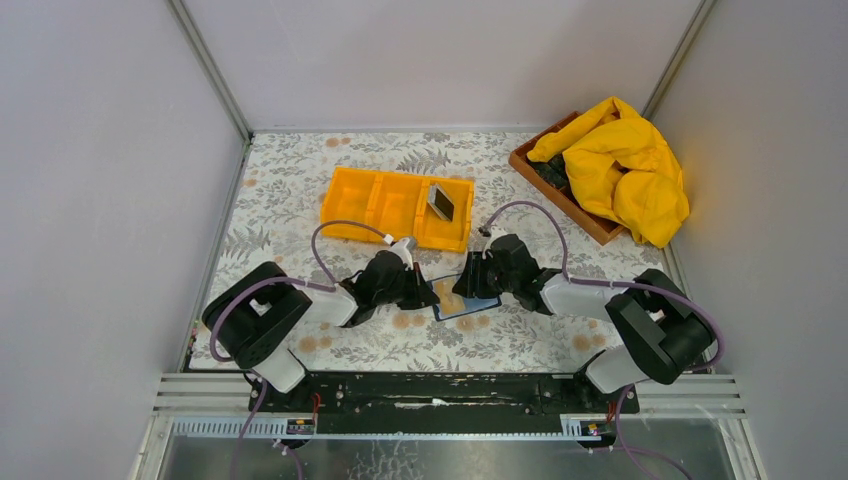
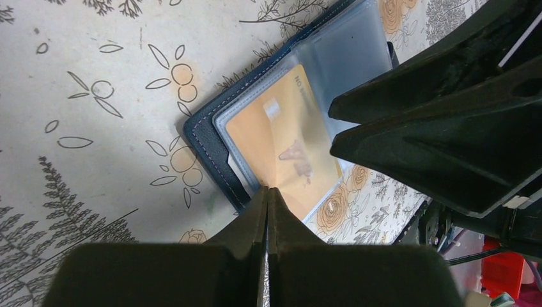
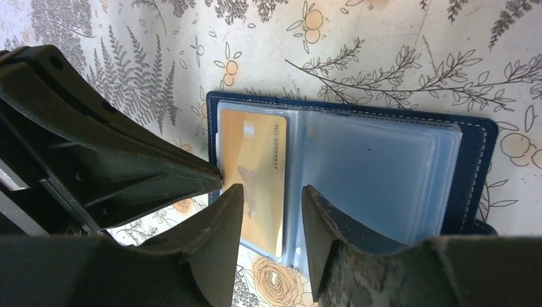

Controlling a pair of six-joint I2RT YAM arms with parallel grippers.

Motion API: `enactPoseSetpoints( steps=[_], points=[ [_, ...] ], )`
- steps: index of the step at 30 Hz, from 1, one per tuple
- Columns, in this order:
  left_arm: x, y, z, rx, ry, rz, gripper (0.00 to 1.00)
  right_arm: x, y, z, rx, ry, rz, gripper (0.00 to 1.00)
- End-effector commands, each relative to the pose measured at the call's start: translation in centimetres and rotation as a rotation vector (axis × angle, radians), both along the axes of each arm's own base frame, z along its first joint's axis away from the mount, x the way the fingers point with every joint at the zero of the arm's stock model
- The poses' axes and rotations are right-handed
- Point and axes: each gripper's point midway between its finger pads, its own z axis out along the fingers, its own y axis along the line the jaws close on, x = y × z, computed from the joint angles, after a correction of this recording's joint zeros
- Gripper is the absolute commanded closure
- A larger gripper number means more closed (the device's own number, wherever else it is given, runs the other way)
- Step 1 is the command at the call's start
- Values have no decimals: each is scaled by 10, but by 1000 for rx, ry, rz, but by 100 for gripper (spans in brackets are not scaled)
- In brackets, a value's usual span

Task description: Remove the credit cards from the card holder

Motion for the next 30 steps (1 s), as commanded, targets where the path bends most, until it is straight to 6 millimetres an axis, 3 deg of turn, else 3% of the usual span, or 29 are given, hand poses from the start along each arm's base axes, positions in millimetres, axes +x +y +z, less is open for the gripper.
enactPoseSetpoints(
  steps=[1, 20, 30],
  points=[
    [-4, 3, -15, 23, 35, -8, 100, 5, 6, 1, 19, -13, 22, 53],
    [-2, 3, -23, 36, 51, -6, 100, -6, 19, 18, 130, -22, 82, 58],
    [0, 3, -24, 44, 51, -1, 100, -9, 15, 34, 148, -65, 87, 59]
  ],
)
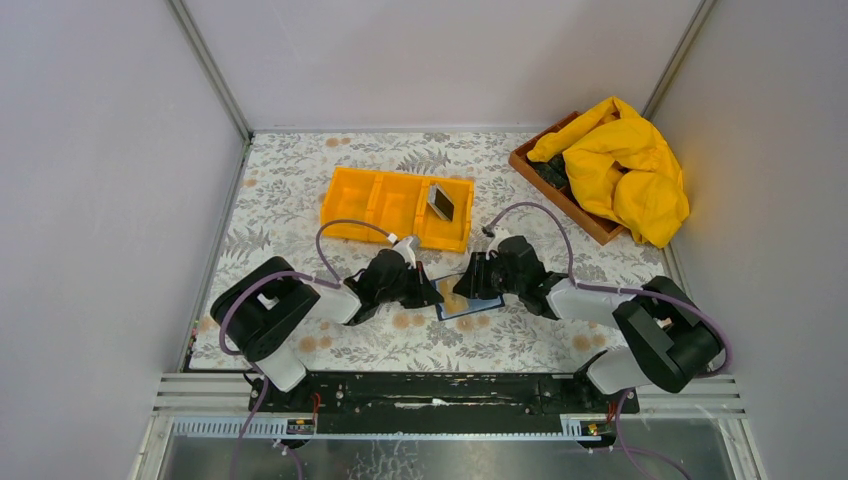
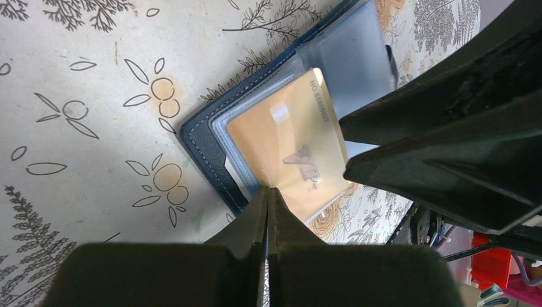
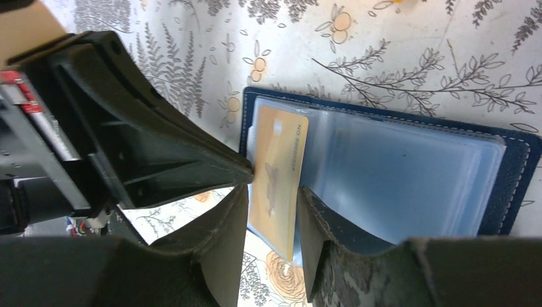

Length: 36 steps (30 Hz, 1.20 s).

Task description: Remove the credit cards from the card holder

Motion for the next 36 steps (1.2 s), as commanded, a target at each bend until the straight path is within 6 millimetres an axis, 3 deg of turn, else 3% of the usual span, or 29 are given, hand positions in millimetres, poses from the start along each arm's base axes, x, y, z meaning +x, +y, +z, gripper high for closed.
enactPoseSetpoints(
  steps=[1, 9, 22, 36],
  points=[
    [-4, 12, -23, 80, 47, 13, 100, -2, 12, 27, 82, -52, 51, 59],
    [-3, 11, -23, 82, 45, 9, 100, -5, 15, 22, 88, -34, 67, 60],
    [-2, 9, -27, 85, 54, 2, 100, -14, 26, 30, 165, -14, 126, 63],
    [0, 9, -26, 84, 54, 4, 100, -23, 24, 7, 110, 67, 157, 62]
  ],
)
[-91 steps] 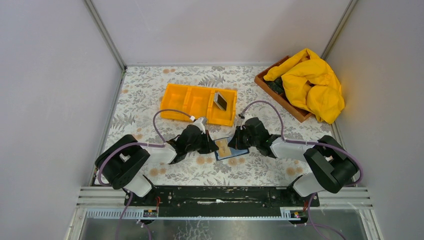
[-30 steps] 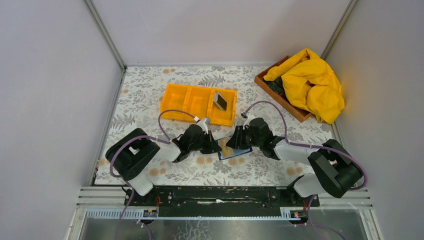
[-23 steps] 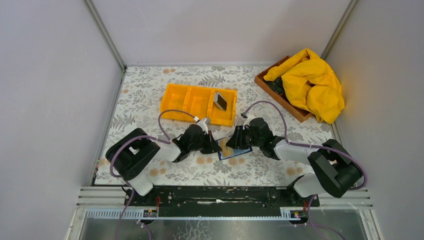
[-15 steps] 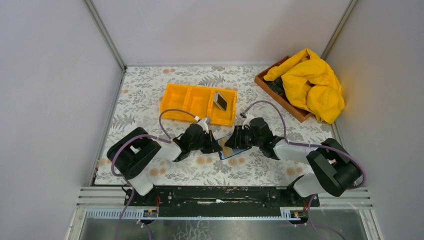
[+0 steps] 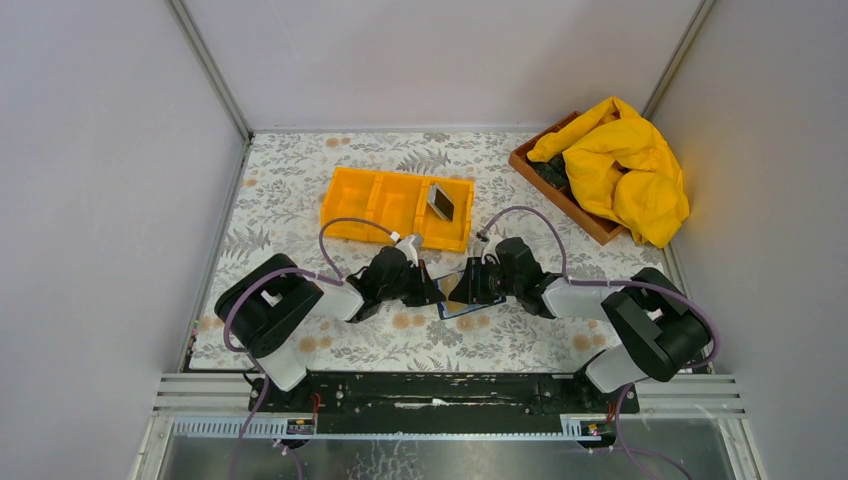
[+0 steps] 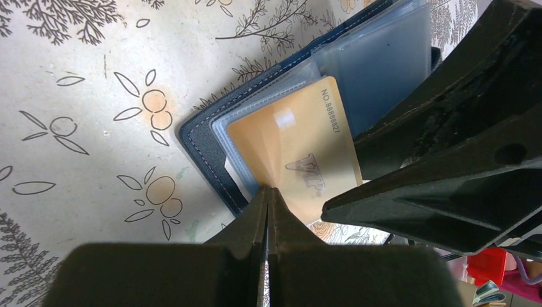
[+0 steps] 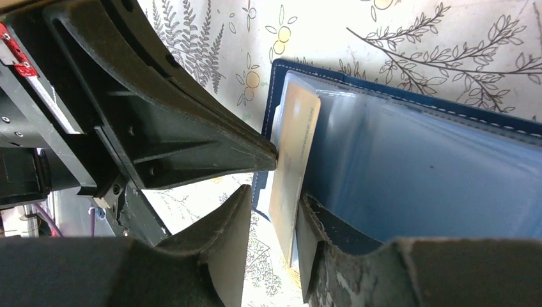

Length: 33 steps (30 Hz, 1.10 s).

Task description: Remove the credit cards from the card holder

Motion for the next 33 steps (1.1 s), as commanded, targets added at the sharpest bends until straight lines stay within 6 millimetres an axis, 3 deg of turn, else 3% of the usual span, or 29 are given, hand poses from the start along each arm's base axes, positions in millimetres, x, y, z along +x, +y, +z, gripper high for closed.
enactPoseSetpoints(
  steps=[1, 12, 33],
  points=[
    [-4, 13, -25, 89, 43, 13, 100, -8, 11, 7, 45, 14, 70, 61],
    [-3, 18, -27, 94, 47, 24, 100, -10, 19, 14, 104, 4, 97, 61],
    [-2, 27, -30, 100, 60, 43, 100, 12, -17, 30, 44, -83, -15, 65]
  ],
)
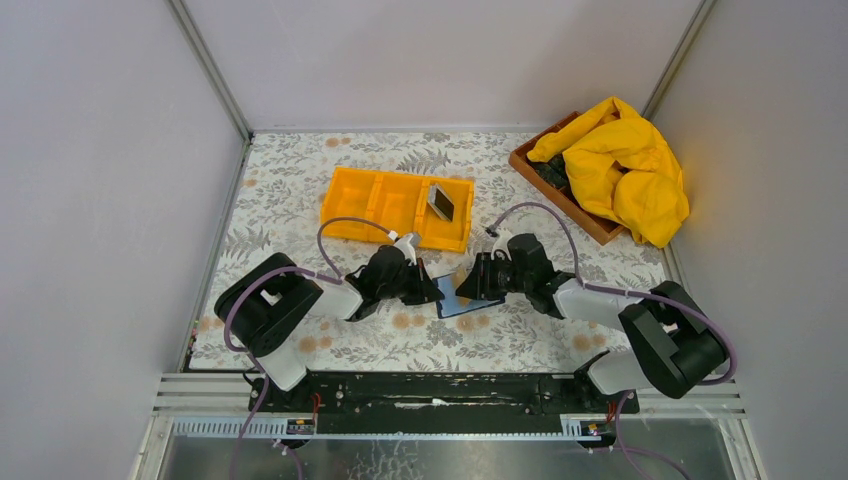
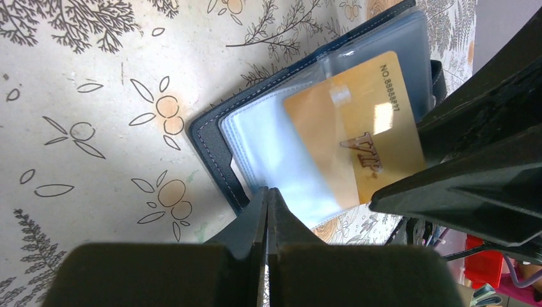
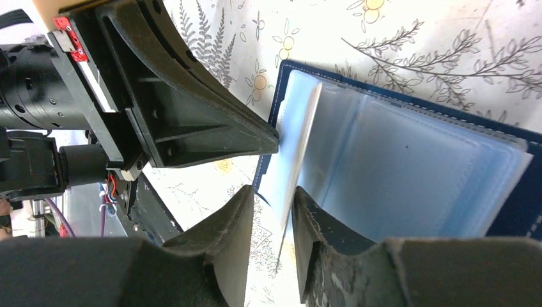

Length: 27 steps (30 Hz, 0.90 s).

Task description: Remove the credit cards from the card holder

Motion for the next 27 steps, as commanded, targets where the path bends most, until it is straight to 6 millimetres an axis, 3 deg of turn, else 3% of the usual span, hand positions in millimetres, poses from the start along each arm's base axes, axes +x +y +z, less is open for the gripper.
enactPoseSetpoints(
  steps=[1, 4, 9, 13, 19, 23, 27],
  points=[
    [-8, 21, -30, 102, 57, 23, 100, 10, -4, 15, 20, -70, -13, 65],
    [-8, 22, -30, 101, 58, 23, 100, 11, -6, 13, 9, -70, -18, 68],
    [-9, 22, -30, 100, 58, 22, 100, 13, -9, 8, -15, -65, -27, 85],
    [-8, 22, -29, 100, 53, 19, 100, 17, -15, 5, -60, -81, -48, 93],
    [-7, 16, -16, 64, 2, -18, 98, 23, -29, 15, -112, -137, -101, 100],
    [-4, 13, 16, -5, -122, -38, 52, 25, -35, 31, -124, -179, -122, 100],
    [-3, 8, 45, -60, -200, -68, 32, 23, -40, 48, -121, -218, -135, 100]
  ],
)
